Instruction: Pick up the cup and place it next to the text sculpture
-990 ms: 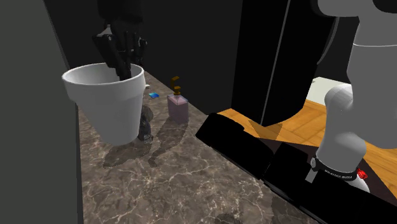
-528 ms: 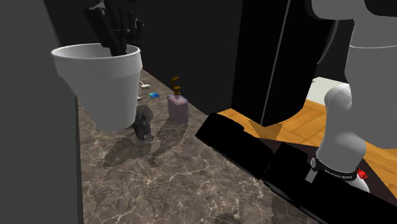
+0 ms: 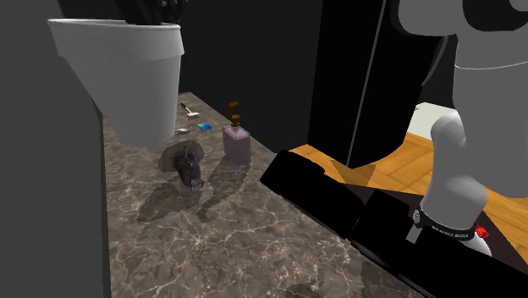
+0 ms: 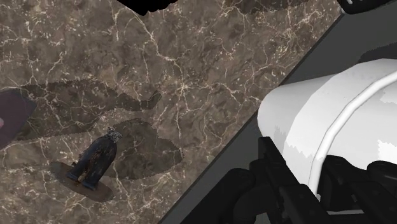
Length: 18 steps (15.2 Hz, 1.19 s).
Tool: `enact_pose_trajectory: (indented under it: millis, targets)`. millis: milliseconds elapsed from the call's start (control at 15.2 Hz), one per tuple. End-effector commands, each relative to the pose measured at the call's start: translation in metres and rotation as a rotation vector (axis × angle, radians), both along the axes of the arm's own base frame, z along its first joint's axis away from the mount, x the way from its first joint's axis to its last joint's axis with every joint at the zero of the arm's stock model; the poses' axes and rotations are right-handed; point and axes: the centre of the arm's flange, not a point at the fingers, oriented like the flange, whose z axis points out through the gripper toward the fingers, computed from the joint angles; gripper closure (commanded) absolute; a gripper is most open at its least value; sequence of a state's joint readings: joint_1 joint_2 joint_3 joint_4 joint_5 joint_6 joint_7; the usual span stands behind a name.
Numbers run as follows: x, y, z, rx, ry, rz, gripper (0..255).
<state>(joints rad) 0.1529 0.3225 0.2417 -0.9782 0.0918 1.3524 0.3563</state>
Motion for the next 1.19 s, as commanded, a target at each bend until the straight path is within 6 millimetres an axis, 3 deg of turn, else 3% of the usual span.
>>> enact_pose_trajectory:
  millis: [0,264,1122]
  targets:
    - [0.001,-0.001,0.011,0.000,0.000,0.000,255]
    - [0.001,-0.001,0.028,0.000,0.000,0.000,255]
    - [-0.160,-0.059,0.029,0.000,0.000,0.000,255]
